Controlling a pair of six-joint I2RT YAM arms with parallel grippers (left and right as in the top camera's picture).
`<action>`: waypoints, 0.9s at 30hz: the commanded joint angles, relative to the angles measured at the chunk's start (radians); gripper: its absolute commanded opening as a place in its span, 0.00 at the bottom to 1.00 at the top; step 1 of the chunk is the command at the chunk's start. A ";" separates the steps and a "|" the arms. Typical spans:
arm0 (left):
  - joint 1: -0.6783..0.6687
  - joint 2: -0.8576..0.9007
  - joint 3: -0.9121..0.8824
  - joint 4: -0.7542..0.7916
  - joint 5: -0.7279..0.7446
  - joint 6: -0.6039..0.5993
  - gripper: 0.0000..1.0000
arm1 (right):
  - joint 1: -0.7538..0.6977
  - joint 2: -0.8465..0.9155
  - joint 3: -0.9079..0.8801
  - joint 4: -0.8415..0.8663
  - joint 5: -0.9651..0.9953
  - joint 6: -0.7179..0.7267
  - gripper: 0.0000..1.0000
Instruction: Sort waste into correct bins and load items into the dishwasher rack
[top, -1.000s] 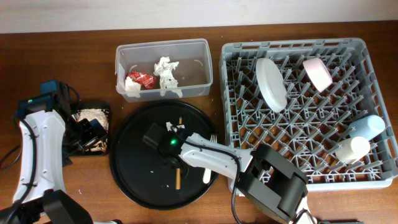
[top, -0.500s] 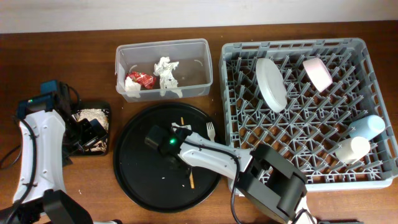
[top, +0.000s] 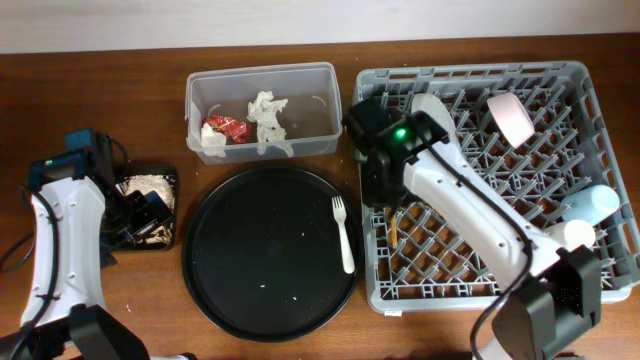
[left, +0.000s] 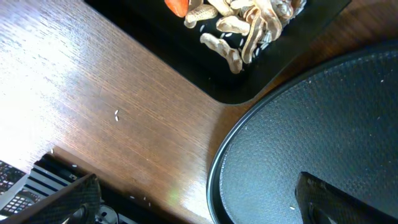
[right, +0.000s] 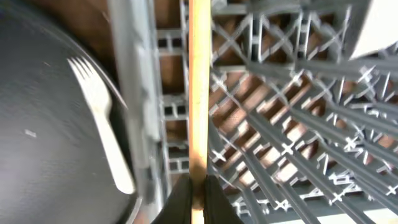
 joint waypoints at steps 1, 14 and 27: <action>0.003 -0.010 -0.004 -0.001 0.007 -0.013 0.99 | -0.003 -0.010 -0.093 0.052 0.009 -0.015 0.04; 0.003 -0.010 -0.004 0.001 0.006 -0.013 0.99 | 0.000 -0.068 -0.076 0.085 -0.026 -0.014 0.43; 0.003 -0.010 -0.004 0.006 0.007 -0.010 0.99 | 0.243 0.092 -0.101 0.156 -0.097 0.065 0.47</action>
